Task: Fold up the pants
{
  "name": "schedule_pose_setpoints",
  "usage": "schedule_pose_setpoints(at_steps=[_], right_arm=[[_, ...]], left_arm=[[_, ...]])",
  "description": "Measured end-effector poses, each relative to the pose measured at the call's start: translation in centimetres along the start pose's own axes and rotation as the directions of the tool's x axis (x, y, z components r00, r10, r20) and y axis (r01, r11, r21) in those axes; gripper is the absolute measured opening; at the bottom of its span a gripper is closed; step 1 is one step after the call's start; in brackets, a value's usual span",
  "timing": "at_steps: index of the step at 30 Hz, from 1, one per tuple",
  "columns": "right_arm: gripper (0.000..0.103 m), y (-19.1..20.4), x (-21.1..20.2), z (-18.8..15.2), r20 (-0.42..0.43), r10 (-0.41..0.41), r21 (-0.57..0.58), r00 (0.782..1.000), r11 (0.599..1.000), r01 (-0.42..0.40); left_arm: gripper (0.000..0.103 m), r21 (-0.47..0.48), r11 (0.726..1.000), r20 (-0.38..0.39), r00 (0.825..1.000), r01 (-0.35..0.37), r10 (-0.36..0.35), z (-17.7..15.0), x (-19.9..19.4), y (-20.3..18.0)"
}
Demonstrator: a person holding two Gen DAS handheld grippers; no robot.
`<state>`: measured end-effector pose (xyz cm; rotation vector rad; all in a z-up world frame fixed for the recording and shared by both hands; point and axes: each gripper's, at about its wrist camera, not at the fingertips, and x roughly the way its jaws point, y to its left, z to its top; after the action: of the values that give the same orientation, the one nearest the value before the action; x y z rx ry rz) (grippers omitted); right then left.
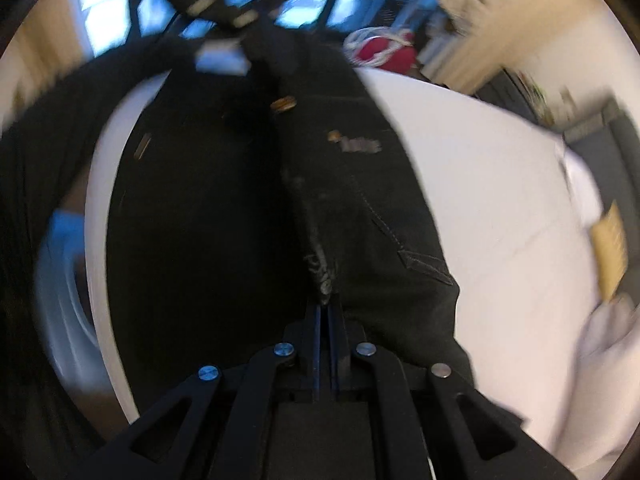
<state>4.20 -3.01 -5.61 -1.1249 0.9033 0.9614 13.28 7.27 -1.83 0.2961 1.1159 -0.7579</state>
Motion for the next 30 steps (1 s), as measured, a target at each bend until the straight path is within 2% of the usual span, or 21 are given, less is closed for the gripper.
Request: schedule_pose_setpoints(at_steps=[2,6,10,11,15,19,30], right_arm=[[0.004,3.3,0.0,-0.2,-0.036,-0.044,-0.095,0.998,0.995,0.041],[0.004,6.8,-0.8,-0.5,-0.036,-0.042,-0.13,0.998,0.991,0.037],[0.004,7.8,-1.5,-0.2,-0.017,-0.045,-0.117,0.999,0.992,0.043],[0.004,8.1,-1.9,-0.7,-0.017,-0.049,-0.121,0.999,0.992,0.047],[0.004,9.8,-1.1,-0.1,-0.026,-0.065,-0.163,0.998,0.985,0.06],[0.004,10.4,-0.9,0.2,-0.031,-0.082,-0.174,0.996,0.982,0.075],[0.004,12.7,-1.3,1.0,-0.021,-0.078,-0.167,0.997,0.983,0.073]], left_arm=[[0.004,0.007,1.0,-0.026,1.0,0.007,-0.007,-0.9,0.5,-1.2],[0.004,-0.005,1.0,-0.062,0.998,0.018,-0.018,-2.4,0.5,-2.0],[0.004,-0.015,1.0,-0.08,0.997,0.007,-0.008,-3.0,0.0,-2.1],[0.004,-0.013,1.0,-0.083,0.997,0.006,-0.007,-4.0,-0.2,-2.3],[0.004,-0.005,1.0,-0.109,0.994,-0.005,0.005,-3.9,-0.1,-2.4],[0.004,-0.009,1.0,-0.112,0.994,-0.004,0.003,-5.9,-0.4,-1.7],[0.005,-0.024,1.0,-0.139,0.99,-0.015,0.012,-6.2,0.5,-2.7]])
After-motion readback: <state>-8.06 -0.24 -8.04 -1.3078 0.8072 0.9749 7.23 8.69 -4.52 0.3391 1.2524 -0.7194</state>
